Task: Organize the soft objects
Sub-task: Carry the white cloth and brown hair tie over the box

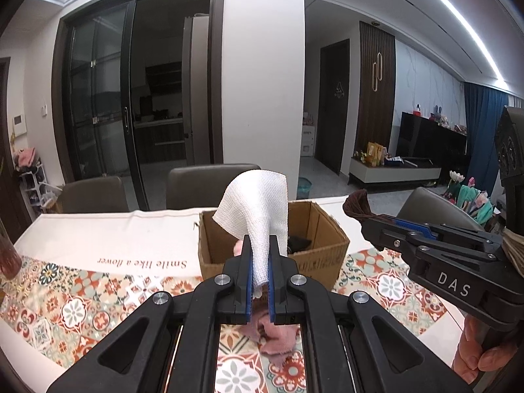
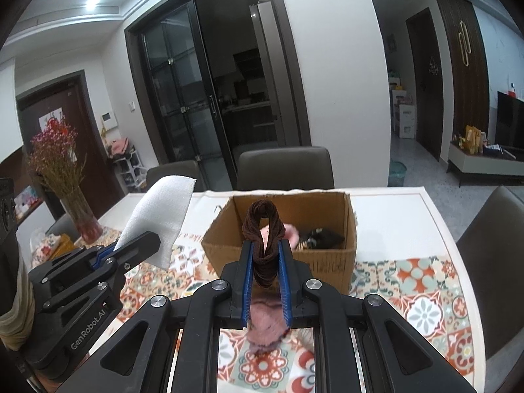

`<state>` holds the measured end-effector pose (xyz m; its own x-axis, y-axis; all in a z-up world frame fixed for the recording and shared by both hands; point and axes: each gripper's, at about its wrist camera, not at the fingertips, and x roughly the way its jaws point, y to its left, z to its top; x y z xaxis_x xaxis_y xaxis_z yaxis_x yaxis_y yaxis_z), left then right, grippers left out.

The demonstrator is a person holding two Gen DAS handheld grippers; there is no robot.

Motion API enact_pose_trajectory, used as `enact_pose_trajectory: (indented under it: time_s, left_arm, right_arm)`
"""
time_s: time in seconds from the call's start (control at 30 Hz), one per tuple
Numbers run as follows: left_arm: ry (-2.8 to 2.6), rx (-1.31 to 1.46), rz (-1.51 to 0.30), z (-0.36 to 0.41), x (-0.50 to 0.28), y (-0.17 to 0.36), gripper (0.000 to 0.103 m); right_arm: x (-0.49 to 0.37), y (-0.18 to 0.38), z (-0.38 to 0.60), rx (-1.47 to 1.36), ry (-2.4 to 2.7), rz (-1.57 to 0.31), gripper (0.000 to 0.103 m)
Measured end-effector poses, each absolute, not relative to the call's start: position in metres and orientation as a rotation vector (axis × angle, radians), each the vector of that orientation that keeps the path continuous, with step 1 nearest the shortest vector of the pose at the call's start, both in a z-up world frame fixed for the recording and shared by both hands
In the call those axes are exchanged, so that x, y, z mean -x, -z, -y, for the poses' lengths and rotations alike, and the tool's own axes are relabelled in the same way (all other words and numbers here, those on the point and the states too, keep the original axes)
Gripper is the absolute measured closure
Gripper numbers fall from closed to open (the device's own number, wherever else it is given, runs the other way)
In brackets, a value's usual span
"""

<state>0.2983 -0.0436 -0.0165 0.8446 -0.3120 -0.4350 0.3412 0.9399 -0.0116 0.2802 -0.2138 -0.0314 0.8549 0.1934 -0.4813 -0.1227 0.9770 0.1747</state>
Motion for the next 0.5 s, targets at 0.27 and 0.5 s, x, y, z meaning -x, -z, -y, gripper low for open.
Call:
enact_pose_trajectory:
  time_s: [0.27, 0.5]
  left_arm:
    - [0.343, -0.081, -0.430, 0.046, -0.323, 0.012, 0.095]
    - [0.354, -0.081, -0.438, 0.048, -0.348, 0.013, 0.095]
  right_arm:
    - [-0.303, 0.023, 0.224, -0.155, -0.147, -0.500, 0.087]
    - [-0.323, 0.018, 0.228, -0.145, -0.133, -0.483, 0.087]
